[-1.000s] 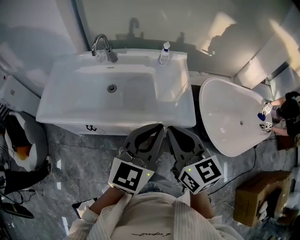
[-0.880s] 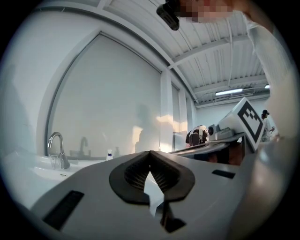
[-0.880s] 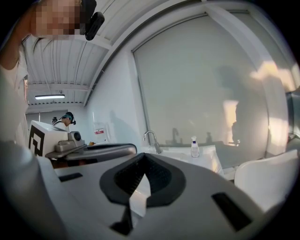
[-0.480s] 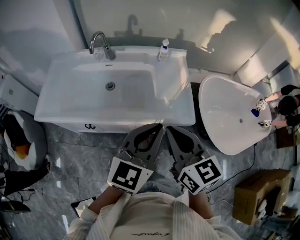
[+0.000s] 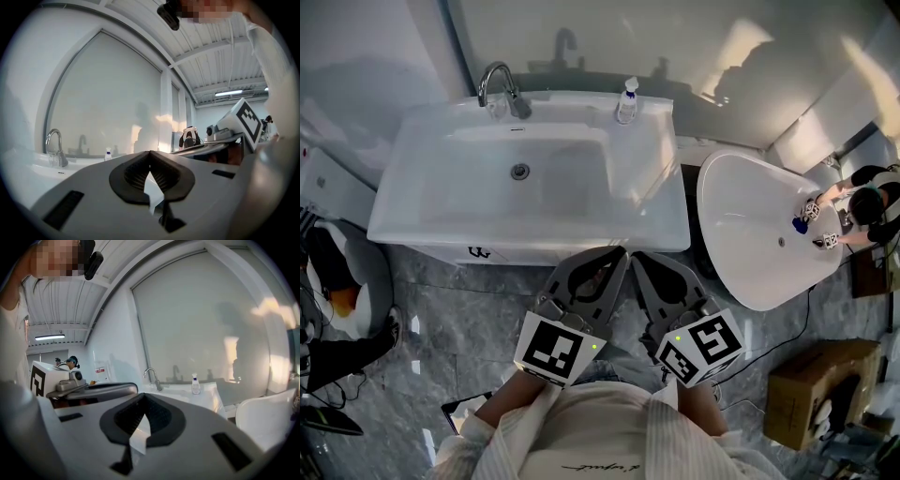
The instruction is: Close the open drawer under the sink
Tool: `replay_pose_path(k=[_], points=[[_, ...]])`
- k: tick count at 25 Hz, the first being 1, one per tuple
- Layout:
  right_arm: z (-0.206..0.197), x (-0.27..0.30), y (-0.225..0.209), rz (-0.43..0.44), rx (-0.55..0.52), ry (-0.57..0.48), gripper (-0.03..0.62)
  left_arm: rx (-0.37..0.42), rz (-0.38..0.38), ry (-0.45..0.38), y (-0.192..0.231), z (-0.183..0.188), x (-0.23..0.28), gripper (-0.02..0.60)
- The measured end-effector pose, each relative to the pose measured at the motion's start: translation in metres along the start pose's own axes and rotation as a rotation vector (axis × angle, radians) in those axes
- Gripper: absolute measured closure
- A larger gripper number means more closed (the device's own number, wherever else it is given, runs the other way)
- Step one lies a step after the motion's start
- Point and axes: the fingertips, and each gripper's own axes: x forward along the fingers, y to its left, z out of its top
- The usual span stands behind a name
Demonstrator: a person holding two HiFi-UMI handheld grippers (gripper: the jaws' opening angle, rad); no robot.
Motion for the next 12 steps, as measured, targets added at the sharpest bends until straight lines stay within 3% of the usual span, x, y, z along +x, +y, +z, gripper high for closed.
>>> replay_pose_path(k=[12], points=[[-0.0044, 0.0028, 0.0015, 0.015, 0.005, 0.018, 0.585, -0.006, 0.008, 0.007, 0.0042, -0.0036, 0.0016, 0.566]])
